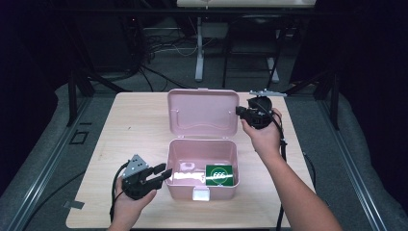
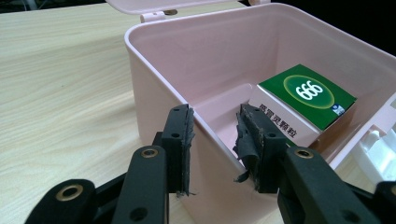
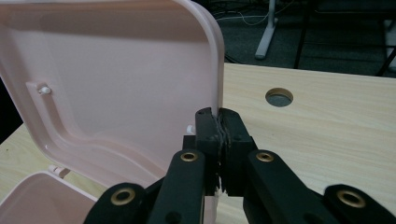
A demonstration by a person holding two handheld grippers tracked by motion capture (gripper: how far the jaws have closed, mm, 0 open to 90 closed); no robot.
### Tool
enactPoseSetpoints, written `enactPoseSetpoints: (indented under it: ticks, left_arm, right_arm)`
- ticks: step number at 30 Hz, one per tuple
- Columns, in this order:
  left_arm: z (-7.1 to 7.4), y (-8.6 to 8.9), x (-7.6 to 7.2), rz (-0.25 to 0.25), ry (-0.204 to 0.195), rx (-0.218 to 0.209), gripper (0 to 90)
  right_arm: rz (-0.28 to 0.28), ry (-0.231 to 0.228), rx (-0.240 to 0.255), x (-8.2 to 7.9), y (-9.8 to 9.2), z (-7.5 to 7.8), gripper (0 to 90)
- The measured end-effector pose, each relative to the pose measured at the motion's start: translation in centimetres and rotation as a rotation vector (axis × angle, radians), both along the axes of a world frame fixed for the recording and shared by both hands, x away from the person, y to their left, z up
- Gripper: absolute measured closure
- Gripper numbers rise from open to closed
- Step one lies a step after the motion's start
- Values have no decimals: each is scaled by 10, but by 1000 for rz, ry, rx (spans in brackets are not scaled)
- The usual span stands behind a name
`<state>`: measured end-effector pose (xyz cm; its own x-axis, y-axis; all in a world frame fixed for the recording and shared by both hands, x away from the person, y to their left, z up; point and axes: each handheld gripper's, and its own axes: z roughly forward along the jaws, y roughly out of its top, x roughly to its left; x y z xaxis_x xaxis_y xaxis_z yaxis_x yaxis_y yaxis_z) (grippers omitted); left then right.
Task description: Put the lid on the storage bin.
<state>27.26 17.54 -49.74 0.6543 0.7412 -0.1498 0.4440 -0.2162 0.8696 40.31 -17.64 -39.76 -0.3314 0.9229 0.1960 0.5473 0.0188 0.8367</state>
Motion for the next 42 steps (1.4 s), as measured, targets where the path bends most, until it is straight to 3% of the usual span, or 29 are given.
enactPoseSetpoints:
  ticks: [11, 32, 42]
  left_arm:
    - [0, 0, 0, 3, -1, -1, 646]
    - [0, -1, -2, 12, -1, 0, 650]
    - [0, 0, -3, 14, 2, -1, 647]
  right_arm:
    - [12, -49, -35, -15, 1, 2, 878]
    - [30, -100, -30, -34, -1, -1, 873]
    - [33, -148, -52, -44, 3, -4, 873]
